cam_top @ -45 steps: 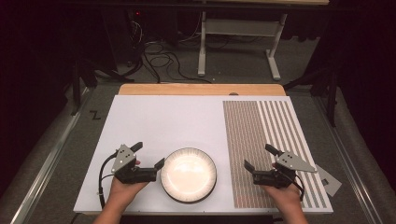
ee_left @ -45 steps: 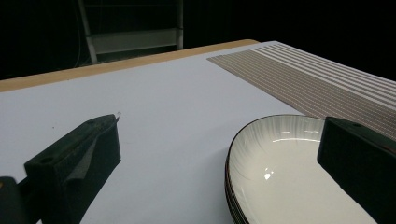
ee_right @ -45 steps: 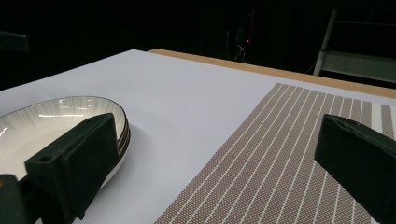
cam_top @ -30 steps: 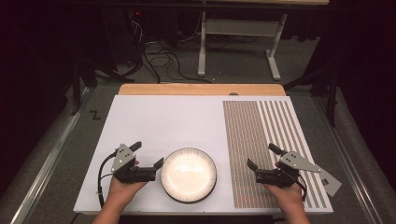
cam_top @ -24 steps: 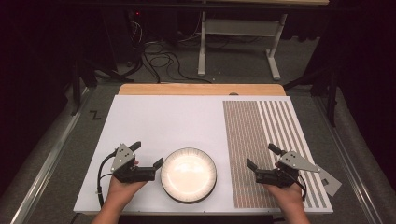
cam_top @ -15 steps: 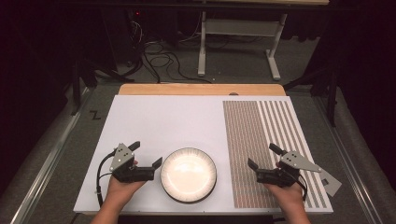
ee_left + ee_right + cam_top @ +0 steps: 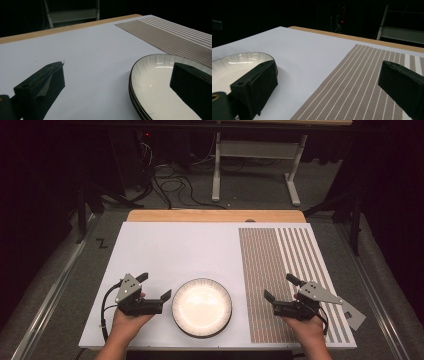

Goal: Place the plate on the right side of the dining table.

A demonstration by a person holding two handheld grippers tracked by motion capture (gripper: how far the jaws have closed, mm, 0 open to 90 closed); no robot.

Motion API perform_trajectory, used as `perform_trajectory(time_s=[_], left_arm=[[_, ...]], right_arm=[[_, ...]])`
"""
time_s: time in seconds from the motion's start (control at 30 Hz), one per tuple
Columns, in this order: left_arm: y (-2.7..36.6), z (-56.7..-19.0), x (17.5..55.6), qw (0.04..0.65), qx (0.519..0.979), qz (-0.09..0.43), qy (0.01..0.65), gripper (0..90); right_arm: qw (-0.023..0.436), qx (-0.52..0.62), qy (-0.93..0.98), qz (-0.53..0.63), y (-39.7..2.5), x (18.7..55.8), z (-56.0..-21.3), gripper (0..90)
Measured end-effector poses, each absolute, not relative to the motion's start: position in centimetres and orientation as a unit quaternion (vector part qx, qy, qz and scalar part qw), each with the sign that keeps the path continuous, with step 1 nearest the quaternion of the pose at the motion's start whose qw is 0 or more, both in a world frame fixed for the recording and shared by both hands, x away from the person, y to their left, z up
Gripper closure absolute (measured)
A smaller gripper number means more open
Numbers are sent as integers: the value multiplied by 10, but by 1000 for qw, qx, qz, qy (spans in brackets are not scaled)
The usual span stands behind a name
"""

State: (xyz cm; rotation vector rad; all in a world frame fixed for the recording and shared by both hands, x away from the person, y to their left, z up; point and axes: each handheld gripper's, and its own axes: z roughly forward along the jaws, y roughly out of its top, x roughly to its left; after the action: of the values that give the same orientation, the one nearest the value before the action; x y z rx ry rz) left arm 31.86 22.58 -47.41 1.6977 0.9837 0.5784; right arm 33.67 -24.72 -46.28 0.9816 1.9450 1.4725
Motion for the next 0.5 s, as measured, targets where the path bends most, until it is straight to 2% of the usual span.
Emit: perform_trajectory(time_s=[0.13,0.17,0.3,0.37,0.43,0.5], left_arm=[[230,-474,317,518,709,244,412,4],[231,-474,316,516,710,244,412,5],[233,-475,316,514,711,244,413,7],[233,-476,316,513,712,243,414,13],[235,-477,316,510,714,242,415,13],[236,-479,315,510,712,243,416,24]], right_arm=[[247,355,729,531,-242,335,-461,100],[241,351,734,529,-238,335,-461,152],[236,343,742,525,-232,335,-461,201],[229,336,750,521,-224,336,-462,268],[229,335,753,518,-221,336,-462,284],[219,330,762,512,-211,340,-462,364]])
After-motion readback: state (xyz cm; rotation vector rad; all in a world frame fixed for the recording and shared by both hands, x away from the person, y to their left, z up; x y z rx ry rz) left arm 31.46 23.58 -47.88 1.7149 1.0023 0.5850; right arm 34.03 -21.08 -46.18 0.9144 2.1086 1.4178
